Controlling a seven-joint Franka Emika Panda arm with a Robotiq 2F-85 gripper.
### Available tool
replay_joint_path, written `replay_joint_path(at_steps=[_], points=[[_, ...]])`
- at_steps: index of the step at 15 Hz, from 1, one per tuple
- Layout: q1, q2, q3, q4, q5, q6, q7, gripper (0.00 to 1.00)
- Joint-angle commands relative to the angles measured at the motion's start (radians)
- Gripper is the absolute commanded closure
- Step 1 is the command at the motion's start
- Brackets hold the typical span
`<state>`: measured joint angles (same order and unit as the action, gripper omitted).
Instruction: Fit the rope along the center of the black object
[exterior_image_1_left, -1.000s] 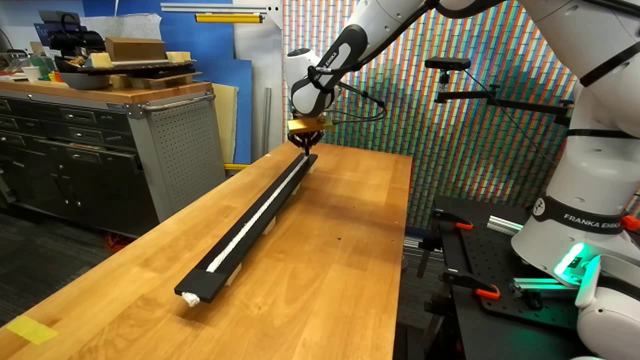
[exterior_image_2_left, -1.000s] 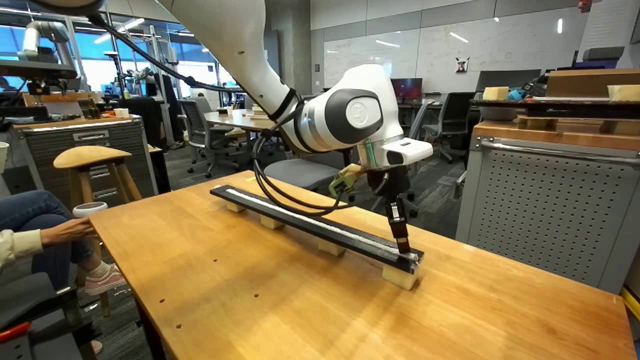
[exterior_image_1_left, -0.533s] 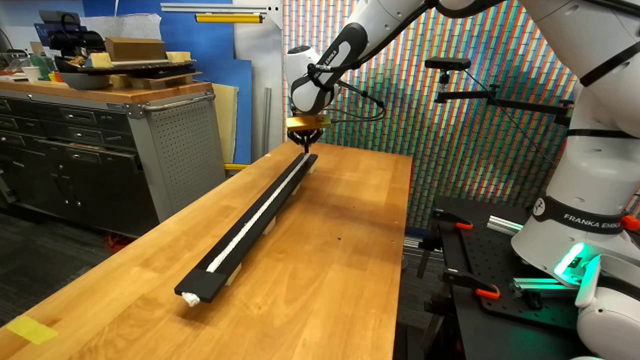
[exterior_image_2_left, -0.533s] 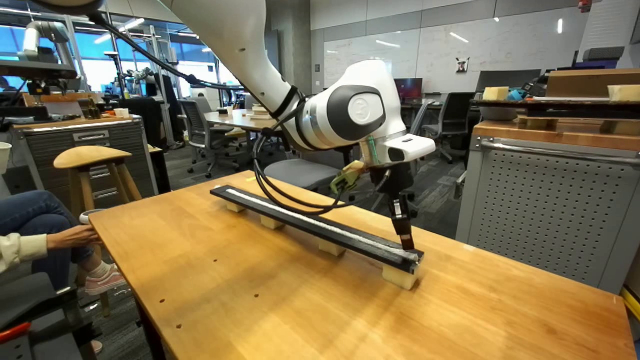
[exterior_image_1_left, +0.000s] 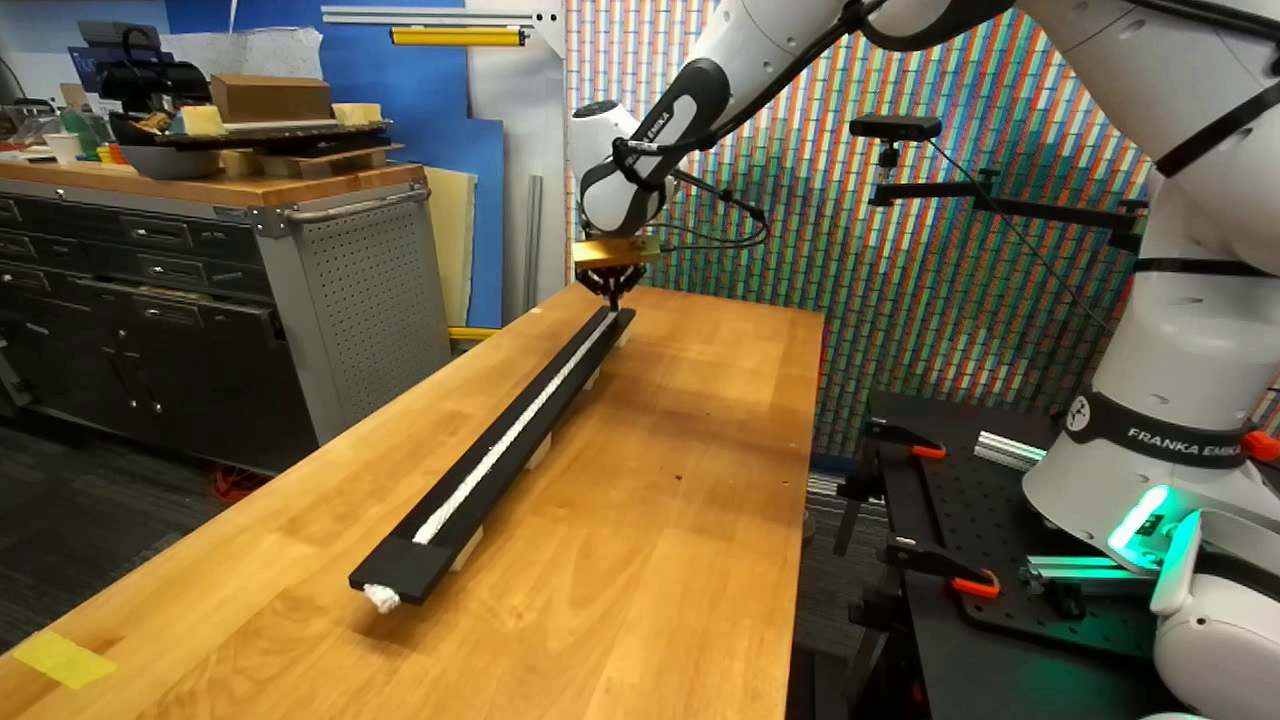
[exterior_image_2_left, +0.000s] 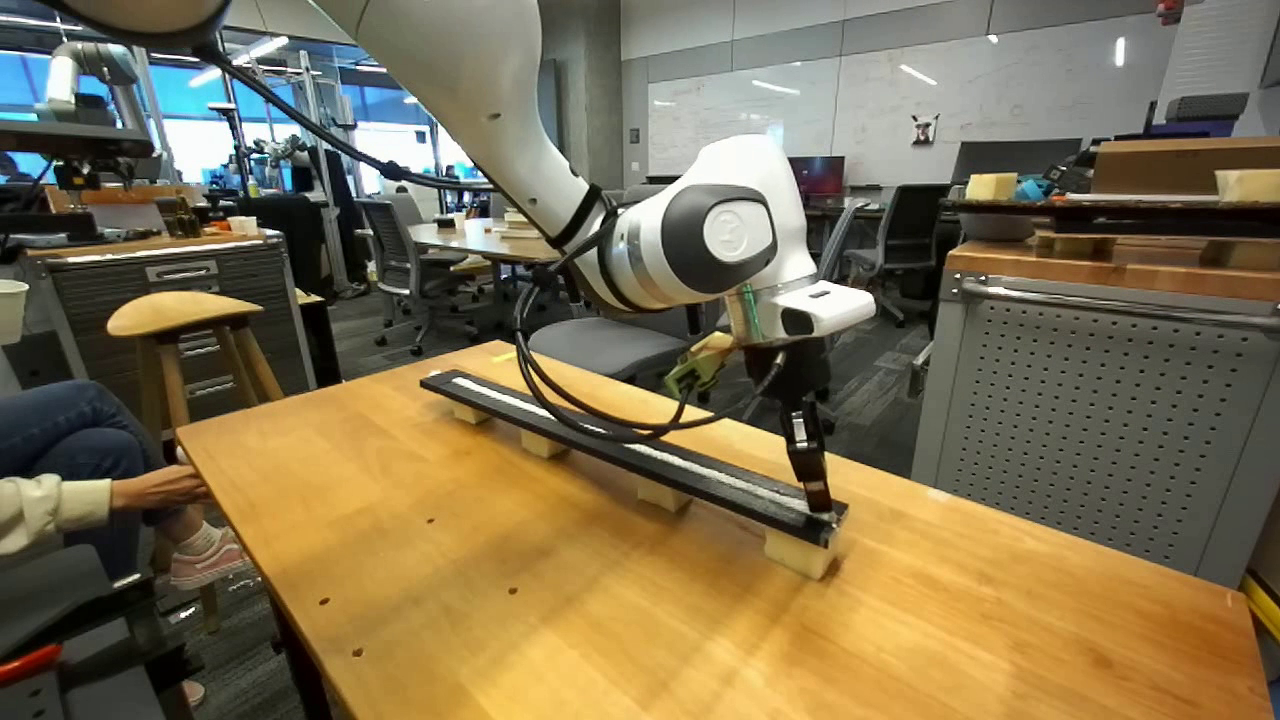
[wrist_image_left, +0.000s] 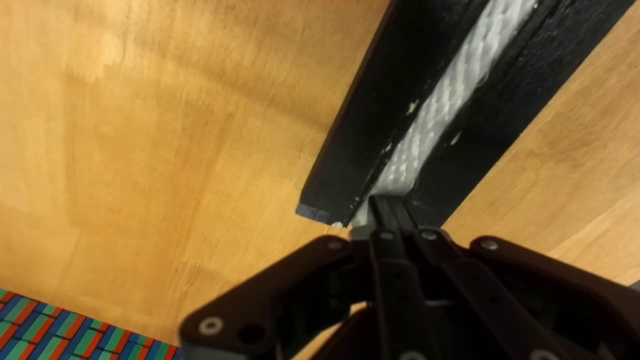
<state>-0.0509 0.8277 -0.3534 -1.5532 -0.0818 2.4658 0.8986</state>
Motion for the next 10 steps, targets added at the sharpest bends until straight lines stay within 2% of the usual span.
replay_joint_path(at_steps=[1,7,10], points=[[-0.025,0.067,0.013,0.103,0.017,-0.057,0.0,1.0],[-0.029,0.082,0.022,0.129,0.016,-0.091,0.003,1.0],[-0.015,0.049,0.019,0.092,0.011,-0.066,0.011,1.0]])
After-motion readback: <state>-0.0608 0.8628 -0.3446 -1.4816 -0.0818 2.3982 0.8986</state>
